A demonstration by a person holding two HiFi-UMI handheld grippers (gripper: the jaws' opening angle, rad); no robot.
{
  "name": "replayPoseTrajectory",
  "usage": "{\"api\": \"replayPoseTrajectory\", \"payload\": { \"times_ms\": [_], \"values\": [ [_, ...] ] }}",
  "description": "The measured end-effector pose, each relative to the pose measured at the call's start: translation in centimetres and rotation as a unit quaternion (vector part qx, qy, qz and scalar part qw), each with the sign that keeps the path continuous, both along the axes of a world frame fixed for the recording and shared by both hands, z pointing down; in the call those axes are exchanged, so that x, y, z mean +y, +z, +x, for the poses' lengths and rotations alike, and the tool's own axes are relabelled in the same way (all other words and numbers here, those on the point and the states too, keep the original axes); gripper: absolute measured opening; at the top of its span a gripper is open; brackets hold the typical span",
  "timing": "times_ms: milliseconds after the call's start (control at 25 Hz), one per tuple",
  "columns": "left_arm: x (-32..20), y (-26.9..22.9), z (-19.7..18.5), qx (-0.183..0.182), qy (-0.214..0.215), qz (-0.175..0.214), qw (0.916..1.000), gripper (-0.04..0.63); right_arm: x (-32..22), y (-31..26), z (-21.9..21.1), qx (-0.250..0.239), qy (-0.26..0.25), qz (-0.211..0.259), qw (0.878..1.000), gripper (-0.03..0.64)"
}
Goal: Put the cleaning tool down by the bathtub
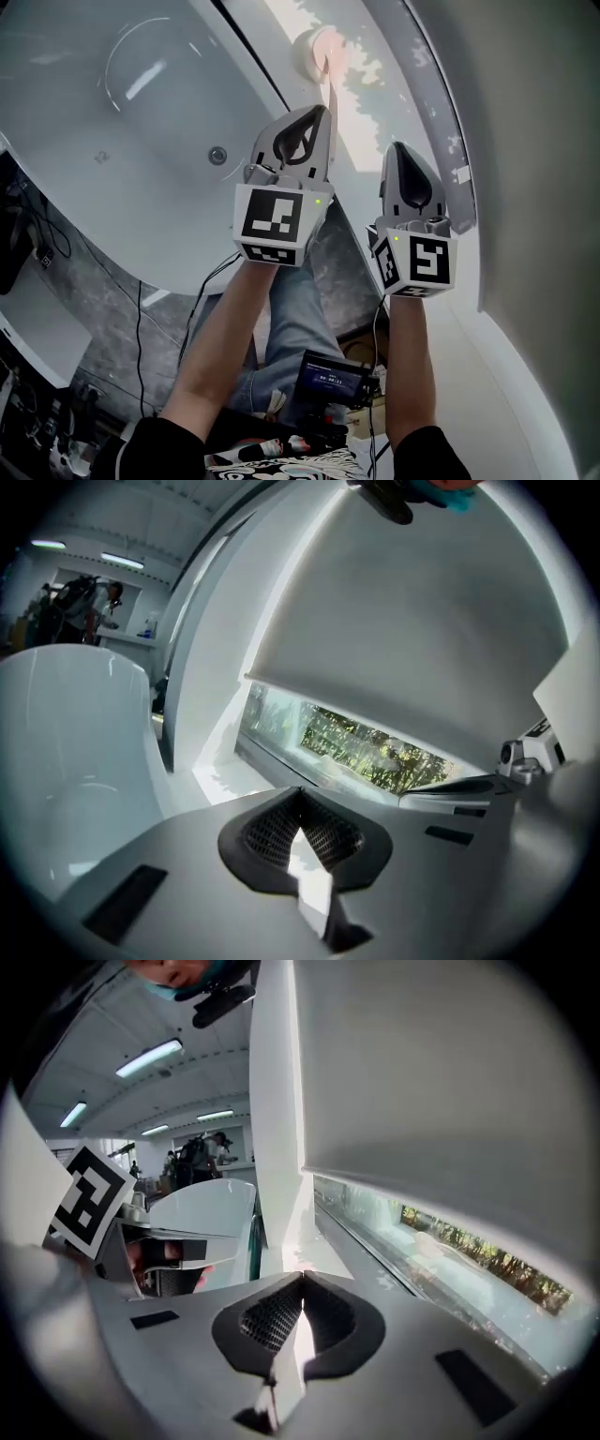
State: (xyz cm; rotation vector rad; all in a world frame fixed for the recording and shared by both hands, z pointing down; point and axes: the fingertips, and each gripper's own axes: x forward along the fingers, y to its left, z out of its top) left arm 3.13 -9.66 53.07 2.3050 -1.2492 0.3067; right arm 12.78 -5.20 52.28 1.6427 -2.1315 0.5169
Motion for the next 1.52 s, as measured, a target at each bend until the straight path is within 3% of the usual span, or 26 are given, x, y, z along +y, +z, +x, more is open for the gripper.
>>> {"api": "replayPoseTrajectory", "payload": {
  "times_ms": [160,520,1000,1520],
  "values": [
    [1.8,-4.3,-3.1,-0.008,0.022,0.041,0.9989,0.015,1.9,-3.2,-1.7,0.009,0.006,0.013,1.0,0.026],
    [4.6,-12.3,-9.0,-0.045,0.032,0.066,0.9963,0.015,5.1,-12.2,-4.6,0.032,0.004,0.038,0.999,0.026],
    [5.5,-26.8,-11.5,-0.044,0.067,0.127,0.9887,0.015,7.9,-25.8,-5.0,0.026,0.043,0.085,0.995,0.026],
    [6.9,-38.9,-14.3,-0.028,0.058,0.193,0.9791,0.015,8.7,-36.6,-7.2,0.007,0.039,0.147,0.988,0.026]
  ]
}}
